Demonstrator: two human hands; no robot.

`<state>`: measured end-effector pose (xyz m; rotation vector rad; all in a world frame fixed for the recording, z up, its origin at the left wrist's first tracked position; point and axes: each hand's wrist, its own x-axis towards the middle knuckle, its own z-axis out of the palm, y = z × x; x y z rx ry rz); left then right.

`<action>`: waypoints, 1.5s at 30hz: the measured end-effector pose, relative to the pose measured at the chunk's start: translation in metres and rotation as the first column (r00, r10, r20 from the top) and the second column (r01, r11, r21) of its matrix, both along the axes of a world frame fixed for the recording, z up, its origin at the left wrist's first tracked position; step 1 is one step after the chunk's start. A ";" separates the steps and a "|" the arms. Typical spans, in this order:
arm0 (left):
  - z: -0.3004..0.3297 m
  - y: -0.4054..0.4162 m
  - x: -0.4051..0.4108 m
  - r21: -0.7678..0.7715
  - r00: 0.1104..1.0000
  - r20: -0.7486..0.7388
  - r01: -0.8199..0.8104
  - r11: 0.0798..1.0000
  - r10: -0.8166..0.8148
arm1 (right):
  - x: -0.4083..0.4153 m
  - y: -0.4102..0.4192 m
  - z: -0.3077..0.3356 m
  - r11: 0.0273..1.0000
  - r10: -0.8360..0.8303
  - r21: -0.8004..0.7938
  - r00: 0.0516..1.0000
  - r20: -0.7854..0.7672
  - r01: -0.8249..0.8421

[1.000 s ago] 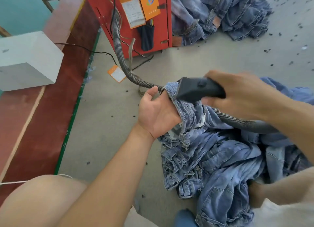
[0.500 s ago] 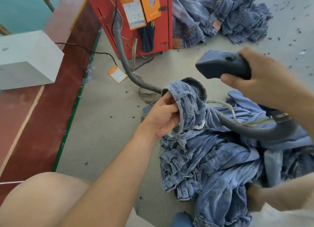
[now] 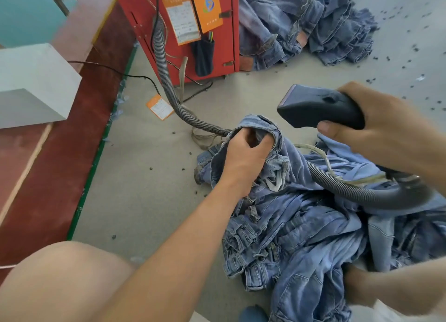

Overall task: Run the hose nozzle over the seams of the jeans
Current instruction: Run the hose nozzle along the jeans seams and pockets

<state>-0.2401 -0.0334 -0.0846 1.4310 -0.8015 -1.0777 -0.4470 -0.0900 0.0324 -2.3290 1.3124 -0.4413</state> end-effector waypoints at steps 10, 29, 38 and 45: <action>0.000 -0.005 -0.004 -0.078 0.986 -0.079 -0.150 0.986 0.144 | -0.012 -0.006 0.003 0.975 0.086 0.212 0.988 -0.126 -0.058; 0.017 0.005 -0.038 0.187 0.867 -0.446 -0.151 0.971 0.221 | 0.024 0.005 -0.025 0.989 0.017 0.143 0.991 0.132 -0.036; 0.030 0.008 -0.026 0.267 0.818 -0.466 -0.233 0.935 0.338 | 0.043 0.019 -0.047 1.000 -0.003 -0.022 0.995 -0.099 0.001; 0.023 0.017 -0.015 0.055 0.981 0.069 -0.183 0.982 0.179 | 0.054 0.019 -0.055 0.984 -0.097 -0.155 0.994 -0.050 0.088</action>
